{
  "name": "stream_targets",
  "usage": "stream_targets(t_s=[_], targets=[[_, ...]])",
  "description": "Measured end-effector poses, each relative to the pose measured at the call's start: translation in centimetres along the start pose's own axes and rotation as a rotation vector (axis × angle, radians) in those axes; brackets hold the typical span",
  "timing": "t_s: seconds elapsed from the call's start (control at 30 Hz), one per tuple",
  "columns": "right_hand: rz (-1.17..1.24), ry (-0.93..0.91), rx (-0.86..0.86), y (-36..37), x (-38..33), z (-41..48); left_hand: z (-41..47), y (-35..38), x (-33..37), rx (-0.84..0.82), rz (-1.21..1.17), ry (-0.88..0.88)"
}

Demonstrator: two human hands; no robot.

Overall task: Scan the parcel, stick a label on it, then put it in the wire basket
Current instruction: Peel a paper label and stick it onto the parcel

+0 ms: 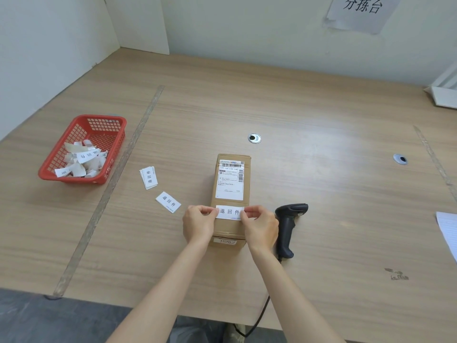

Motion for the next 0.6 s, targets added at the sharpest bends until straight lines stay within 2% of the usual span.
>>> stream_targets(t_s=[0.4,0.6], targets=[[-0.109,-0.092,0.045,0.1,-0.6,0.0,0.2,-0.4,0.3,0.059,0.103,0.037],[-0.192,-0.24,0.06,0.8,-1.0,-0.3,0.2,-0.3,0.4,0.031,0.121,0.049]])
Point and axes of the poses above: each hand's wrist, its own z-axis towards the middle knuckle, its own y-axis out of the palm, x = y × z, the point moved 10 cm from there along z, towards the middle knuckle, and after that the axes turned 4 degrees about -y, right-handed, at the moved point
